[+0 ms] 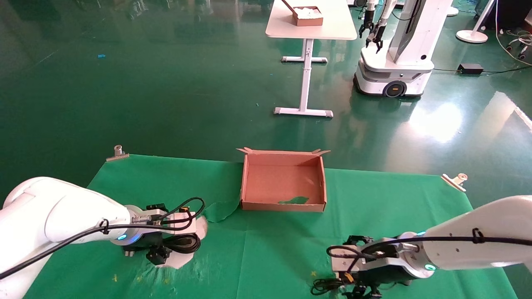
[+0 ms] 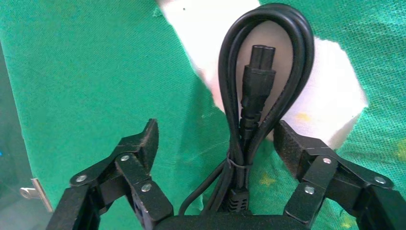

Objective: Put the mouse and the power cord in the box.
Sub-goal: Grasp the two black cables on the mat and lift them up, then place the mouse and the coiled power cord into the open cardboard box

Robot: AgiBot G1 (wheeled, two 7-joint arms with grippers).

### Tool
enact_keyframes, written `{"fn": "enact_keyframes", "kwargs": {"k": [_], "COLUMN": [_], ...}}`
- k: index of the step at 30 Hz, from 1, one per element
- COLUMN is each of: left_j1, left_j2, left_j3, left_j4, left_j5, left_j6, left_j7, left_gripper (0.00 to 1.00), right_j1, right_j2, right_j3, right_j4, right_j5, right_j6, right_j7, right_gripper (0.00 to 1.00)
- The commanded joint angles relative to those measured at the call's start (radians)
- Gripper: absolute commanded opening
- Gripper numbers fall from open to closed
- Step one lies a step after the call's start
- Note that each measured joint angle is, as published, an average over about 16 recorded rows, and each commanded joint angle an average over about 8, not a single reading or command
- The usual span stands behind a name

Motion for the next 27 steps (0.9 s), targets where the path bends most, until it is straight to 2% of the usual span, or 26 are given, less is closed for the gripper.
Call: {"fn": "enact_keyframes", "kwargs": {"k": [1,27], "left_j1": [0.0,0.0], "left_j2": [0.0,-0.001], "left_j3": [0.0,0.0], "left_j4": [0.0,-0.002], "left_j5": [0.0,0.001], "left_j6": [0.0,0.001], "left_j7": [0.0,0.0], "left_gripper": [0.0,0.0], "right_j1": [-0.001,-0.004], "right_j2": [0.001,0.004], "right_j3": [0.001,0.003], "right_j4": [0.002,0.011], "right_j5": [0.002,0.009], "right_j6": [-0.001,-0.005], "right_j7": [0.0,-0.002], "right_gripper": [0.0,0.0]}}
